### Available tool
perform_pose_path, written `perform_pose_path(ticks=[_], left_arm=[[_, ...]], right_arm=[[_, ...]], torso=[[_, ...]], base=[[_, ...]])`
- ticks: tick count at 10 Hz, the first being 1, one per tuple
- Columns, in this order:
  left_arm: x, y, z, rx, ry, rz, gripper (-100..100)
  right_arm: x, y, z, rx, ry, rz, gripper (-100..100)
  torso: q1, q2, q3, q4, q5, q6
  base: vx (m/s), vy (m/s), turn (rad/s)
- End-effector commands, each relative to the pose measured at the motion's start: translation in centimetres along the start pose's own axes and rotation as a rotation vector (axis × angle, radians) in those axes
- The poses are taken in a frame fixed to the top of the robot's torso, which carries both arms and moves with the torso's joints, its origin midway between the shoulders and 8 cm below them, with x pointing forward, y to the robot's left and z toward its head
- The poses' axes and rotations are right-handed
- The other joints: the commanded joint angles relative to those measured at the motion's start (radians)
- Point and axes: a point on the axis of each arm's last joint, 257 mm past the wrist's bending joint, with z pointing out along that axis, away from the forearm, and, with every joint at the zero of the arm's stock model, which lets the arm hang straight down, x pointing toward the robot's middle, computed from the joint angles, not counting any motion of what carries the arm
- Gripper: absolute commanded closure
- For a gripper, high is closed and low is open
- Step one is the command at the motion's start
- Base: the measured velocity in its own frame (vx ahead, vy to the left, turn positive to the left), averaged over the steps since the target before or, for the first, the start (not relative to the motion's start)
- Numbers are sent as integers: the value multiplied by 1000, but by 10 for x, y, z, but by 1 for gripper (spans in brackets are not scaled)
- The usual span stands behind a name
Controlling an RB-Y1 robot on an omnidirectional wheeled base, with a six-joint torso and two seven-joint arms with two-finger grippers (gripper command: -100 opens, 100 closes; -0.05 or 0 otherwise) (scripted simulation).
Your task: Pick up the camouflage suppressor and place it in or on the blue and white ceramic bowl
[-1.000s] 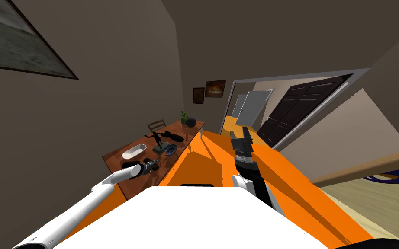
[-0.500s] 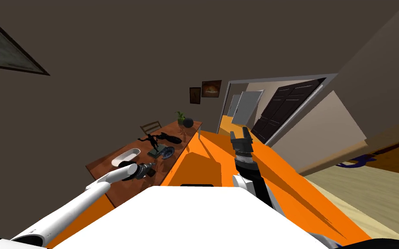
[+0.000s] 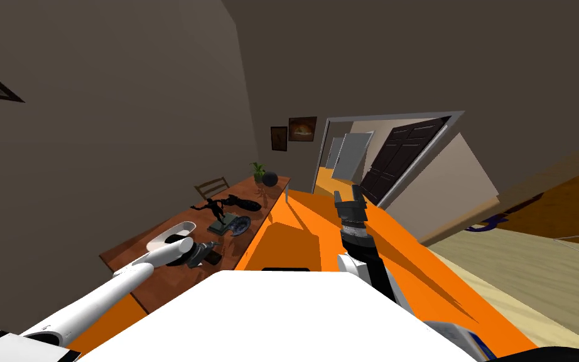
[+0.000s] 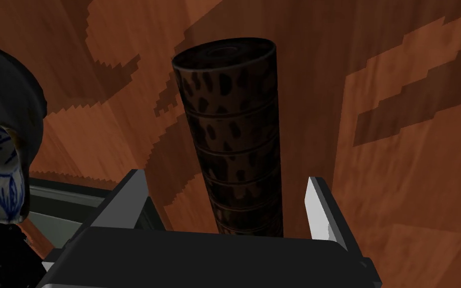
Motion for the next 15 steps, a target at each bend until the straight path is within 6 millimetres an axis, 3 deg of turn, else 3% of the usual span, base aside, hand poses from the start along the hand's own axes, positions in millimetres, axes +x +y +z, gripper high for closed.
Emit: perform_pose_path(ticks=[1,2,4,5,9,11,12,13,15], left_arm=[[-2,17,-1,-43,24,-15,-100],[-2,18,-1,-44,24,-16,-100],[-3,41,-6,-105,58,-38,-100],[-3,41,-6,-105,58,-38,-100],[-5,75,-17,-196,100,-71,-100],[-5,75,-18,-196,99,-71,-100],[-5,76,-18,-198,101,-71,0],[5,77,-7,-197,100,-76,-100],[15,78,4,-197,99,-81,-100]], right_arm=[[0,0,0,0,0,0,0],[0,0,0,0,0,0,0],[0,0,0,0,0,0,0],[0,0,0,0,0,0,0],[0,0,0,0,0,0,0],[0,0,0,0,0,0,0],[0,0,0,0,0,0,0],[0,0,0,0,0,0,0],[0,0,0,0,0,0,0]], torso=[[0,0,0,0,0,0],[0,0,0,0,0,0],[0,0,0,0,0,0],[1,0,0,0,0,0],[1,-1,0,0,0,0],[1,-1,0,0,0,0],[-1,0,0,0,0,0],[-2,1,0,0,0,0],[1,1,1,0,0,0]], base=[[20,30,-138],[15,30,-63],[21,39,-138],[21,41,-57],[27,41,-94],[18,33,-37],[0,0,0],[-5,31,-39],[-3,55,-36]])
